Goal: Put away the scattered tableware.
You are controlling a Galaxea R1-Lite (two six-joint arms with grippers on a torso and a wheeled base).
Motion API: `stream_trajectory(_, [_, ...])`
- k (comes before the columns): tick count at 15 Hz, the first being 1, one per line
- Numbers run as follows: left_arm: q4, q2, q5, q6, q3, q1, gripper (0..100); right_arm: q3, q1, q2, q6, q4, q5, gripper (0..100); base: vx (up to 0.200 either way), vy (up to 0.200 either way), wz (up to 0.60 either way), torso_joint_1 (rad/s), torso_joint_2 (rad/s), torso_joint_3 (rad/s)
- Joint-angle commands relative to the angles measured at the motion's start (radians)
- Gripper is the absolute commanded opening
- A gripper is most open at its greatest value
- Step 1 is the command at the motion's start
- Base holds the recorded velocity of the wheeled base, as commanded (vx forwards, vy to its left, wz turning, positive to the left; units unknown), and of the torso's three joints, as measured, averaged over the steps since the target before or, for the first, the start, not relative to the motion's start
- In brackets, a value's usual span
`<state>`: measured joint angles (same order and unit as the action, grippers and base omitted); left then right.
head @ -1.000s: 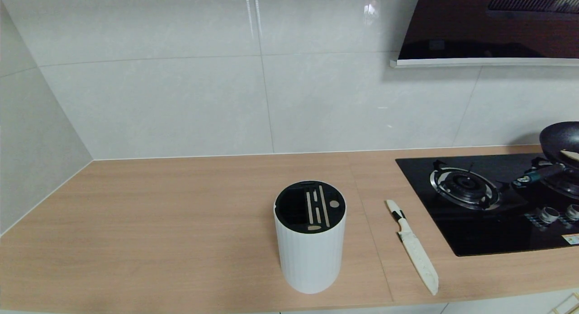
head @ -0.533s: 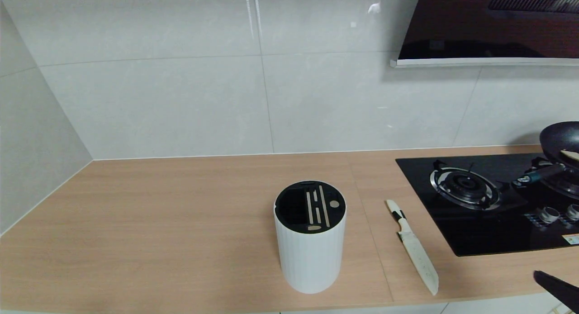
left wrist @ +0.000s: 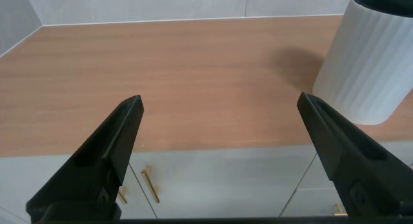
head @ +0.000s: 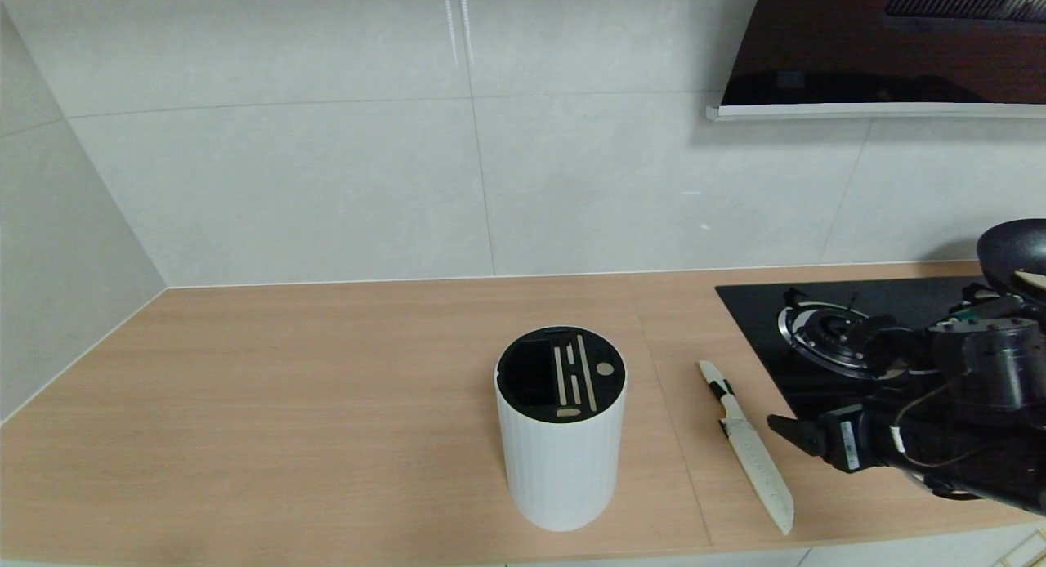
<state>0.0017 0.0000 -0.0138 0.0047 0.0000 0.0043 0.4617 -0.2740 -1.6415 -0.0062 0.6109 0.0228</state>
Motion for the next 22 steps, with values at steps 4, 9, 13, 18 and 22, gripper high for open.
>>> stream_trajectory(4, [0.000,0.000,0.000,0.000,0.000,0.000,100,0.020,-0.011,-0.363,-0.005,0.239,0.000,100,0.000,0.000,0.00,0.000,0.00,0.000])
stream_trajectory(9, [0.000,0.000,0.000,0.001,0.000,0.000,100,0.063,-0.008,-0.541,-0.005,0.385,0.005,100,0.000,0.000,0.00,0.000,0.00,0.000])
stream_trajectory(13, [0.000,0.000,0.000,0.001,0.000,0.000,100,0.107,-0.005,-0.589,-0.001,0.394,0.005,100,0.000,0.000,0.00,0.000,0.00,0.000])
stream_trajectory(18, [0.000,0.000,0.000,0.001,0.000,0.000,100,0.129,0.006,-0.627,0.002,0.434,0.037,100,0.000,0.000,0.00,0.000,0.00,0.000])
stream_trajectory(22, [0.000,0.000,0.000,0.001,0.000,0.000,100,0.141,0.010,-0.636,0.005,0.435,0.039,100,0.000,0.000,0.00,0.000,0.00,0.000])
